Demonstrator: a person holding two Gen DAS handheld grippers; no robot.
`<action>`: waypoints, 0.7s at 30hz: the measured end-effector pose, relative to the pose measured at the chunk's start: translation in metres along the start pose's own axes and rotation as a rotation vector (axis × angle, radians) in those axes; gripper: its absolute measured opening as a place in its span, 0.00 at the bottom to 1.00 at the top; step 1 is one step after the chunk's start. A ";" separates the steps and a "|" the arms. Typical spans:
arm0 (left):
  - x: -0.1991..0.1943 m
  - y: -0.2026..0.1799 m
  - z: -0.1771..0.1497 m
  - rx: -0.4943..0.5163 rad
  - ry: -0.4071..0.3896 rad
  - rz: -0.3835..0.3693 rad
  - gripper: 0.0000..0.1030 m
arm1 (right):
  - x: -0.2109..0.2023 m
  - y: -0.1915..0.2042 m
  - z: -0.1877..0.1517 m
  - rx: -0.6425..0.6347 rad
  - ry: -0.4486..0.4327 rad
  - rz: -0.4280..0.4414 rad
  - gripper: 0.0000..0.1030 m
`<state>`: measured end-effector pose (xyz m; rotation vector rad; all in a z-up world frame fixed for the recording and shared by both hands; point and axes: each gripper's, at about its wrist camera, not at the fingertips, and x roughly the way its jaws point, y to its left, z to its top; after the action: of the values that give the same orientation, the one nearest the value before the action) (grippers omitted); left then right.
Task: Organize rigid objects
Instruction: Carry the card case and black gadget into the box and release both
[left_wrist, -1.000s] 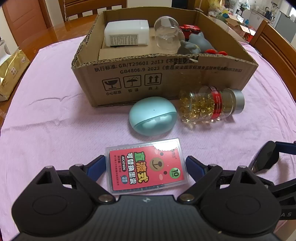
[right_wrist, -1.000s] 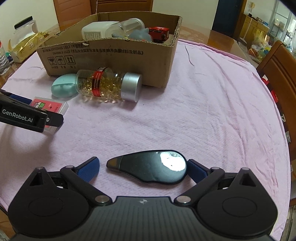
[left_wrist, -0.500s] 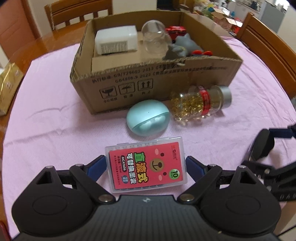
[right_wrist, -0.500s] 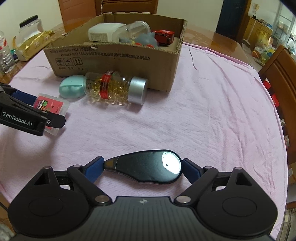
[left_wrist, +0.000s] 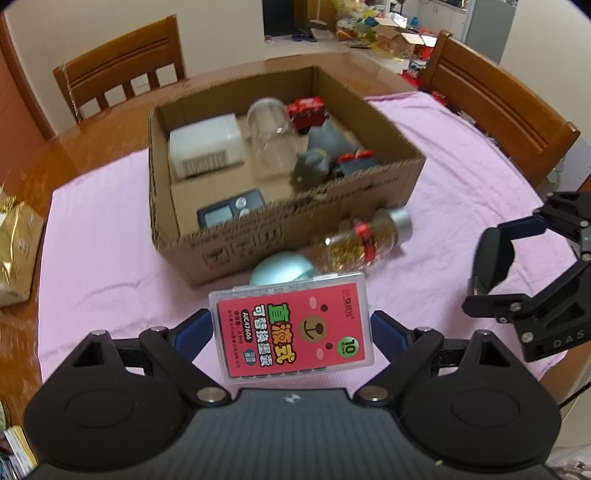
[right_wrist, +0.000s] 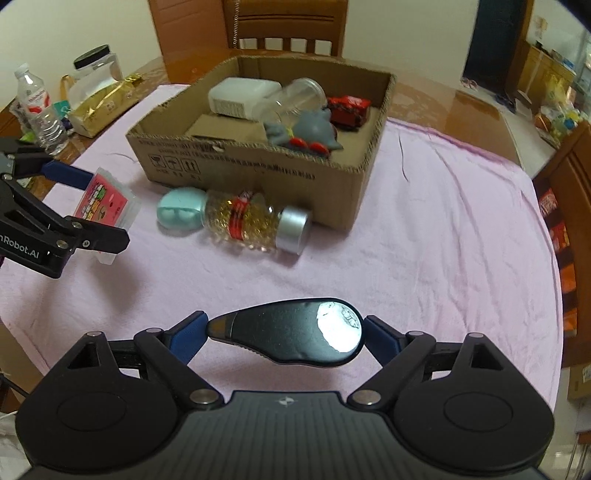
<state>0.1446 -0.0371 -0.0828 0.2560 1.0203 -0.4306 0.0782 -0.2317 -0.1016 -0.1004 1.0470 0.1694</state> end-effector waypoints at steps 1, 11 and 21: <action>-0.002 0.000 0.003 0.004 -0.005 -0.005 0.88 | -0.002 0.000 0.003 -0.006 -0.005 0.003 0.90; -0.016 0.010 0.052 0.010 -0.105 -0.006 0.88 | -0.015 -0.002 0.051 -0.045 -0.112 0.030 0.90; 0.030 0.037 0.103 -0.028 -0.141 0.055 0.88 | -0.011 -0.002 0.096 -0.065 -0.171 0.031 0.90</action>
<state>0.2536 -0.0524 -0.0566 0.2246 0.8783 -0.3788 0.1553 -0.2187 -0.0441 -0.1262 0.8729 0.2360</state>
